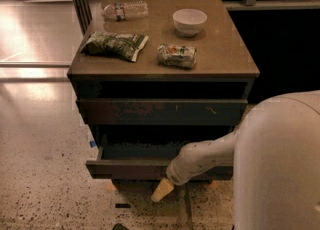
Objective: Open middle drawer
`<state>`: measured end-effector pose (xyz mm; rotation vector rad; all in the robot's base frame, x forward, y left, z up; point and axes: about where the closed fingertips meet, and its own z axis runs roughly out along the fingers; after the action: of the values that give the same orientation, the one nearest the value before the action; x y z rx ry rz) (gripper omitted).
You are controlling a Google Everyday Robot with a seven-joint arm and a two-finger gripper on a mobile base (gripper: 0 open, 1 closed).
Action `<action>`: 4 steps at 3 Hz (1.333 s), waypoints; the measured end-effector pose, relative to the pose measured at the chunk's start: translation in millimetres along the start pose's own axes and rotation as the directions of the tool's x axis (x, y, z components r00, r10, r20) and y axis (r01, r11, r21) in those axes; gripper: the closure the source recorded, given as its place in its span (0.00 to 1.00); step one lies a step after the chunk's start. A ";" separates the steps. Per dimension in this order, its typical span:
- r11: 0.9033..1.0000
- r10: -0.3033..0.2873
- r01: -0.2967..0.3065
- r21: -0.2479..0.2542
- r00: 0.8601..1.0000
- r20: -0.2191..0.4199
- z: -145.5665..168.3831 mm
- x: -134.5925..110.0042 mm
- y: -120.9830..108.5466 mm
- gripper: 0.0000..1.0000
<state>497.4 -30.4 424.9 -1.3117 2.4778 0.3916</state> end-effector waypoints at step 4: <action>1.000 0.022 -0.022 0.007 0.999 -0.039 -10.5 32.0 32.8 0.00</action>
Offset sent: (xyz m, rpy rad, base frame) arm -0.1967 -0.0401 0.0674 -0.0461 0.0916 0.0410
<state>451.5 -40.5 425.0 -1.3020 2.5255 0.3664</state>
